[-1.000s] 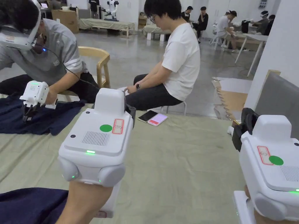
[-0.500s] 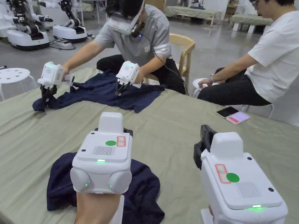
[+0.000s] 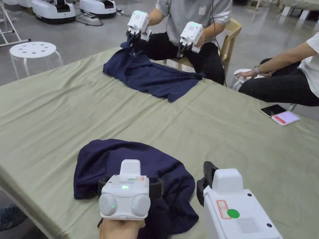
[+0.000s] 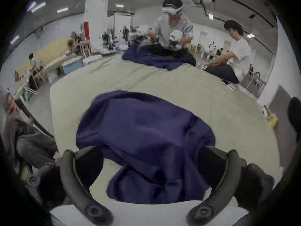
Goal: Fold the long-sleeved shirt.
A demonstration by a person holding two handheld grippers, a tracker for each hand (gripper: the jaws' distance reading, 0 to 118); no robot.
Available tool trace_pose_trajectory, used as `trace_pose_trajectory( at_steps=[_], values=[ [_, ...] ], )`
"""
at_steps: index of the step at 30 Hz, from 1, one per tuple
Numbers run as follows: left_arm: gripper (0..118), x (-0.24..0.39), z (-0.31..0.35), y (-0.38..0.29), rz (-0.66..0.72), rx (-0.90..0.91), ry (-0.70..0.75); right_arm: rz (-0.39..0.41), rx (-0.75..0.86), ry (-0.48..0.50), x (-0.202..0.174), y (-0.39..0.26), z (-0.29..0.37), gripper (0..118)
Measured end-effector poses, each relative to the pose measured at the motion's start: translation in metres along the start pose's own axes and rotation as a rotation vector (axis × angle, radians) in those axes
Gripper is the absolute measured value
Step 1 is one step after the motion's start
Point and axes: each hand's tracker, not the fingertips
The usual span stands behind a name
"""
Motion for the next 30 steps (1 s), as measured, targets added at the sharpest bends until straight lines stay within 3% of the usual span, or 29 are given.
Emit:
trace_pose_trajectory(
  at_steps=[2, 5, 6, 7, 8, 9, 10, 12, 14, 17, 19, 22, 27, 30],
  values=[
    [109, -0.002, -0.015, 0.005, -0.012, -0.058, 0.067, -0.009, 0.000, -0.006, 0.003, 0.002, -0.002, 0],
    [108, -0.006, -0.039, 0.007, 0.054, -0.148, 0.050, -0.016, 0.009, -0.016, 0.006, 0.006, -0.003, 0],
    [101, -0.008, -0.052, 0.006, 0.066, -0.217, 0.042, -0.013, 0.014, -0.015, 0.005, 0.008, -0.002, 0],
    [81, -0.010, -0.063, 0.003, 0.094, -0.270, 0.018, -0.011, 0.017, -0.018, 0.005, 0.008, -0.002, 0],
    [43, -0.013, -0.071, -0.005, 0.141, -0.319, -0.026, -0.010, 0.017, -0.019, 0.005, 0.009, -0.002, 0],
    [23, -0.017, -0.080, -0.012, 0.176, -0.355, -0.073, -0.009, 0.018, -0.017, 0.006, 0.009, -0.002, 0],
    [23, -0.022, -0.084, -0.017, 0.221, -0.355, -0.131, -0.010, 0.017, -0.017, 0.007, 0.008, -0.001, 0],
    [22, -0.022, -0.071, -0.019, 0.147, -0.299, -0.119, -0.011, 0.018, -0.019, 0.012, 0.007, 0.003, 0],
    [22, -0.022, -0.054, -0.012, 0.159, -0.288, -0.171, -0.009, 0.021, -0.030, 0.017, 0.005, 0.007, 0],
    [22, -0.021, -0.015, 0.004, 0.251, -0.193, -0.396, -0.021, 0.013, -0.040, 0.029, 0.004, 0.015, 0],
    [22, -0.005, 0.013, 0.019, 0.227, -0.144, -0.436, -0.030, 0.022, -0.069, 0.042, 0.002, 0.026, 0],
    [22, 0.020, 0.049, 0.050, 0.220, -0.059, -0.552, -0.111, 0.057, -0.114, 0.072, 0.002, 0.051, 0],
    [22, 0.093, 0.125, 0.083, 0.147, 0.078, -0.754, -0.166, 0.133, -0.275, 0.134, 0.004, 0.110, 0],
    [22, 0.147, 0.154, 0.079, 0.148, 0.068, -0.865, -0.213, 0.177, -0.394, 0.176, 0.003, 0.153, 0]
  ],
)
